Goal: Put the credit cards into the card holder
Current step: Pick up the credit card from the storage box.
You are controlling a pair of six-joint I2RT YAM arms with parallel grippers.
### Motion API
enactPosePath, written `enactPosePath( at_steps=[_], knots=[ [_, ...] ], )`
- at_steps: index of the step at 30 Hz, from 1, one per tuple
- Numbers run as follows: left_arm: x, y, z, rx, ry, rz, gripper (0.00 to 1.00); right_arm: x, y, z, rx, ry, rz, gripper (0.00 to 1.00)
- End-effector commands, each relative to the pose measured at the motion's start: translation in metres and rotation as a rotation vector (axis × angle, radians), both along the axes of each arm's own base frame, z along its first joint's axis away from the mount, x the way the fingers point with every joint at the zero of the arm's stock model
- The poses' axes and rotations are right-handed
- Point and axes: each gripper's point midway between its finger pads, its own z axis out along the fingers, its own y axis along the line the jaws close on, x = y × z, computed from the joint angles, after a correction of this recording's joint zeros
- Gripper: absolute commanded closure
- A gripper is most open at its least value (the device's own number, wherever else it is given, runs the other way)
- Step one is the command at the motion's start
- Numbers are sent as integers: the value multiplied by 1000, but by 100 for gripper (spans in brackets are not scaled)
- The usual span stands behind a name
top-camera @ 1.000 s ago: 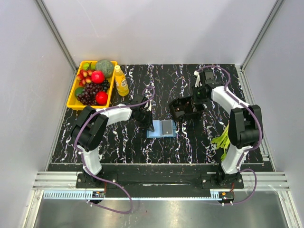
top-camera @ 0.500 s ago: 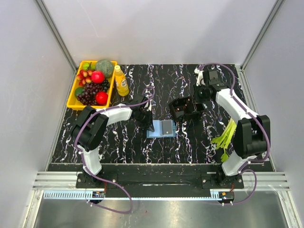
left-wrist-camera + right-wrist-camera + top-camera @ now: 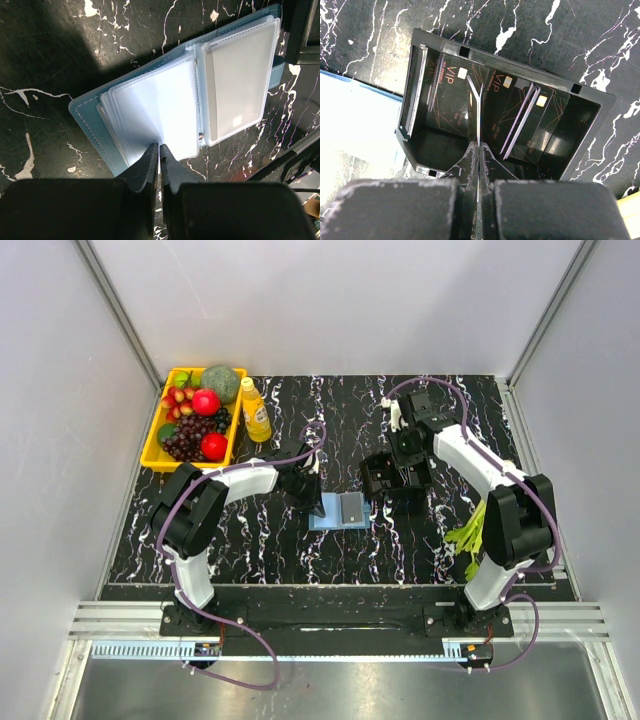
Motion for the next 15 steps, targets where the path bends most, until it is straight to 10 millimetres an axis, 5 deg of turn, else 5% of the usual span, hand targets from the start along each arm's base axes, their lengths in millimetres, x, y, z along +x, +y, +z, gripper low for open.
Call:
enactPosePath(
  at_steps=[1, 15],
  knots=[
    [10, 4, -2, 33, -28, 16, 91, 1, -6, 3, -47, 5, 4, 100],
    [9, 5, 0, 31, -37, 16, 91, 18, -10, -26, -92, 58, -34, 92]
  ],
)
